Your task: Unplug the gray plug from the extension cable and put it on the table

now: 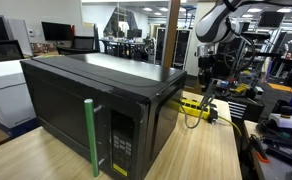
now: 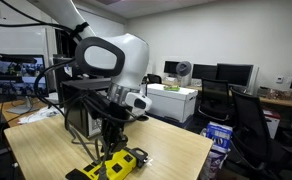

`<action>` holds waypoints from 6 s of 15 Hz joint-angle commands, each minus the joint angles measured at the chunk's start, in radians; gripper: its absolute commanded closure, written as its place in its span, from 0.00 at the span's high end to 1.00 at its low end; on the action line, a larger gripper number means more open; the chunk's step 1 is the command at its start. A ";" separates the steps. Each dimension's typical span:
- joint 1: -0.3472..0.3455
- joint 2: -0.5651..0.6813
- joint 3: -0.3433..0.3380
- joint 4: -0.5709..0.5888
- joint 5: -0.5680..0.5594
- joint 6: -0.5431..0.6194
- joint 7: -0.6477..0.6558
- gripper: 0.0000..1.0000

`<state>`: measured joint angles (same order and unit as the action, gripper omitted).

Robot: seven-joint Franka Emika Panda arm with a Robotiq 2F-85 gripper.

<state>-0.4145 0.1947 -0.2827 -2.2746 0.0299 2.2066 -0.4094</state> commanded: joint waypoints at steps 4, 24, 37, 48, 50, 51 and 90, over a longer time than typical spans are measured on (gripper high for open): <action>0.008 -0.016 -0.015 -0.028 -0.071 0.005 -0.036 0.88; -0.022 0.025 -0.039 -0.080 -0.085 0.108 -0.117 1.00; -0.036 0.092 -0.010 -0.108 -0.063 0.268 -0.132 1.00; -0.040 0.113 -0.001 -0.113 -0.075 0.296 -0.134 0.64; -0.040 0.117 -0.001 -0.112 -0.076 0.300 -0.131 0.49; -0.040 0.117 0.000 -0.112 -0.076 0.299 -0.131 0.42; -0.009 -0.011 -0.005 -0.134 -0.072 0.180 -0.148 0.57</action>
<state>-0.4370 0.2085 -0.2724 -2.3829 -0.0004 2.3818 -0.5551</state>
